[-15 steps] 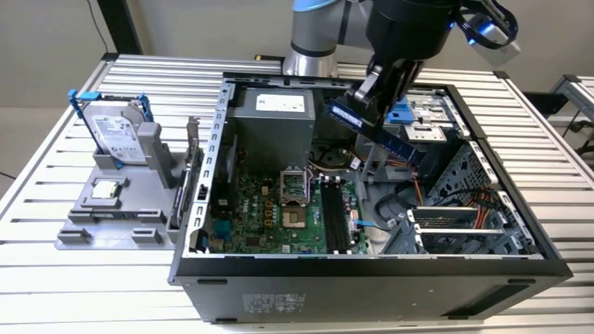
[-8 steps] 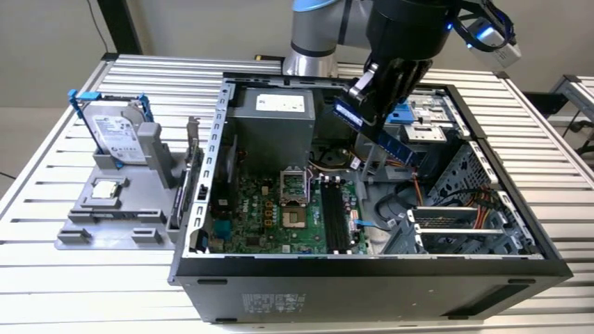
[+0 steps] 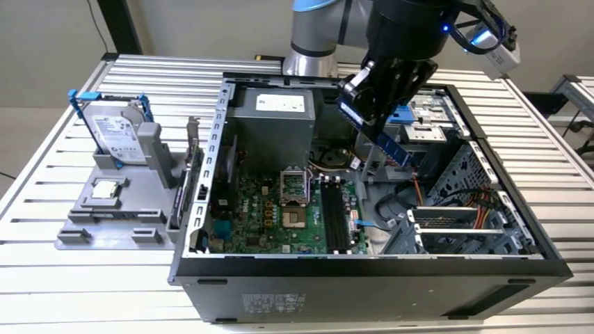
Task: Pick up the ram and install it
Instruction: 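Insert the ram into the slot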
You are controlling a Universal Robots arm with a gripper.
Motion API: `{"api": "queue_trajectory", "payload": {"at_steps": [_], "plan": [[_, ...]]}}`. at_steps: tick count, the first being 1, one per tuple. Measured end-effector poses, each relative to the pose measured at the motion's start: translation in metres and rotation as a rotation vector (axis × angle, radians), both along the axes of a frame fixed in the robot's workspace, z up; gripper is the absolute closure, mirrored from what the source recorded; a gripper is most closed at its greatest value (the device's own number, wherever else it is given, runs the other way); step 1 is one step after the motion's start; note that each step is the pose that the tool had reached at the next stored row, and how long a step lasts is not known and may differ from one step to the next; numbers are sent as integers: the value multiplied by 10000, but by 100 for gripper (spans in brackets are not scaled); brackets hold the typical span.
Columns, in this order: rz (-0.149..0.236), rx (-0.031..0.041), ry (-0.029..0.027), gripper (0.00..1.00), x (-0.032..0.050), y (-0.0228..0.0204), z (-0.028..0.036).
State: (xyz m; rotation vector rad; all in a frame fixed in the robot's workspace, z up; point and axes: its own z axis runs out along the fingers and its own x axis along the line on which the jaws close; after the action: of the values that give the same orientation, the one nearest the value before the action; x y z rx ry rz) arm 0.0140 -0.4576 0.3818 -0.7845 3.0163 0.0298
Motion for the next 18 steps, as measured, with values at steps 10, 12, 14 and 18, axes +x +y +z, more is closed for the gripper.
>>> {"api": "queue_trajectory", "payload": {"at_steps": [10,12,14,18], "plan": [[-1727,1,0,100,0,0,-1],[-2066,0,0,100,0,0,-1],[-2413,0,0,100,0,0,-1],[-3102,0,0,100,0,0,-1]]}}
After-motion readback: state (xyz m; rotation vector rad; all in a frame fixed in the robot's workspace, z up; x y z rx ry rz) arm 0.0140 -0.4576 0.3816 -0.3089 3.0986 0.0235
